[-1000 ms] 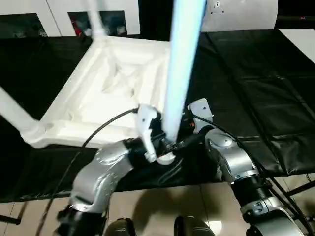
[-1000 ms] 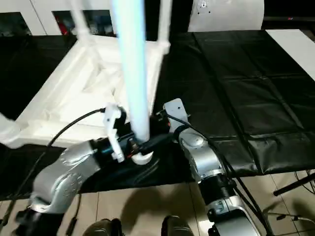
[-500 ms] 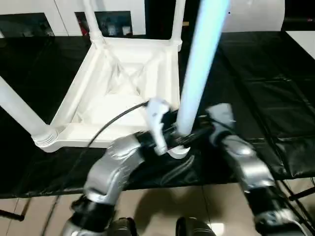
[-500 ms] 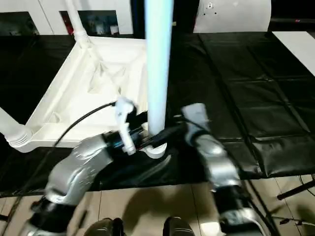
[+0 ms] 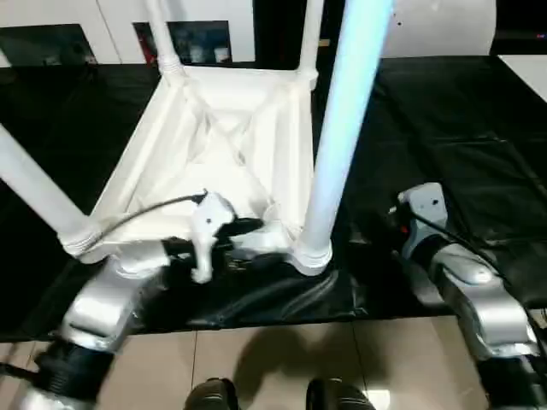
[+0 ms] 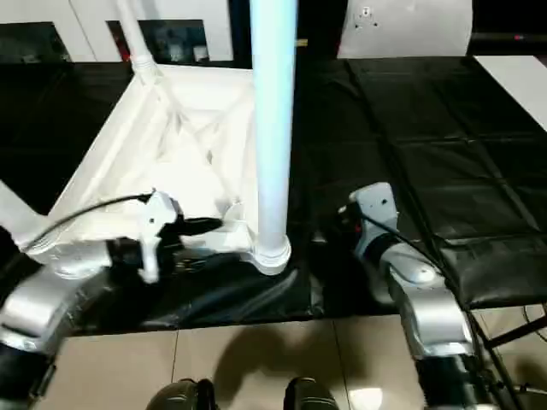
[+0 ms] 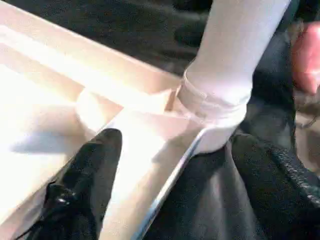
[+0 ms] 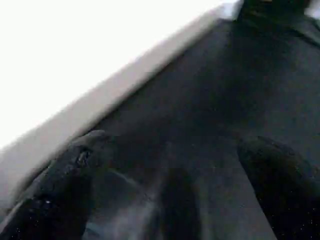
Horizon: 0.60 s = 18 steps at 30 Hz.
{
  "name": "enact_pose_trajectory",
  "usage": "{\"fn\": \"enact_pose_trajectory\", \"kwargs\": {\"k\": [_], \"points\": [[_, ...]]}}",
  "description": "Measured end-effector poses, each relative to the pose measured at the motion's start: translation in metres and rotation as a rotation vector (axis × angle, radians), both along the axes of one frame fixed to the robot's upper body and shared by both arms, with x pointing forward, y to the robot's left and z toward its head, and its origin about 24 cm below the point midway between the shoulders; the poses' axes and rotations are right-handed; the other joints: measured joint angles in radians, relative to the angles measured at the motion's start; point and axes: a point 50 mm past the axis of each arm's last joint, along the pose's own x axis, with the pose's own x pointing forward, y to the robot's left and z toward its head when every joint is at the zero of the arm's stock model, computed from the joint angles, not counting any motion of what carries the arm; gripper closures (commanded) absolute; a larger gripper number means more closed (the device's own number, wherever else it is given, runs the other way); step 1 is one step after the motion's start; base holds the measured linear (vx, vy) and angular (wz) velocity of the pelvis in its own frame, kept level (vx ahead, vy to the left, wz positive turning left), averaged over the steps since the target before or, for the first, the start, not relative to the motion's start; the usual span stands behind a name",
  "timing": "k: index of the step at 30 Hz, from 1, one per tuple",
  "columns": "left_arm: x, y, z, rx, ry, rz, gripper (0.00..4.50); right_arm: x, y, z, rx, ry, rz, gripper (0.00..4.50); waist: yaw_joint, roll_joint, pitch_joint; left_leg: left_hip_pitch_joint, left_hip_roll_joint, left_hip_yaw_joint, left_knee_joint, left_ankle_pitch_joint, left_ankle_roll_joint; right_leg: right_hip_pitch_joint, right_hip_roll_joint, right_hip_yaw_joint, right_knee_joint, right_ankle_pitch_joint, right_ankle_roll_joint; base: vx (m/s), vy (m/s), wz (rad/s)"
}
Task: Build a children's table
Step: Rotate table base
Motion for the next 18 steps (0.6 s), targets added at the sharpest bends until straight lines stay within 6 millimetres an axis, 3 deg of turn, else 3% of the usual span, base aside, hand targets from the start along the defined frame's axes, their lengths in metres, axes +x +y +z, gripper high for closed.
{"fn": "enact_pose_trajectory", "kwargs": {"k": [4,18], "points": [[0.011,0.003,0.0,0.125,-0.022,-0.096,1.42,-0.016,0.002,0.002,-0.033,0.046,0.149,0.0,0.016,0.001,-0.001,0.0,0.0,0.0,0.0,0.0,0.001,0.001,-0.001,0.0,0.0,0.0,0.0,0.0,0.0,0.0],[0.031,-0.02,-0.003,0.219,-0.007,-0.328,2.6,-0.047,-0.005,0.011,-0.091,0.126,0.4,0.0,0.029,-0.001,-0.007,0.0,0.001,0.001,0.004,0.002,0.003,0.002,-0.001,-0.001,0.002,0.002,0.0,0.0,0.0,0.0]]}}
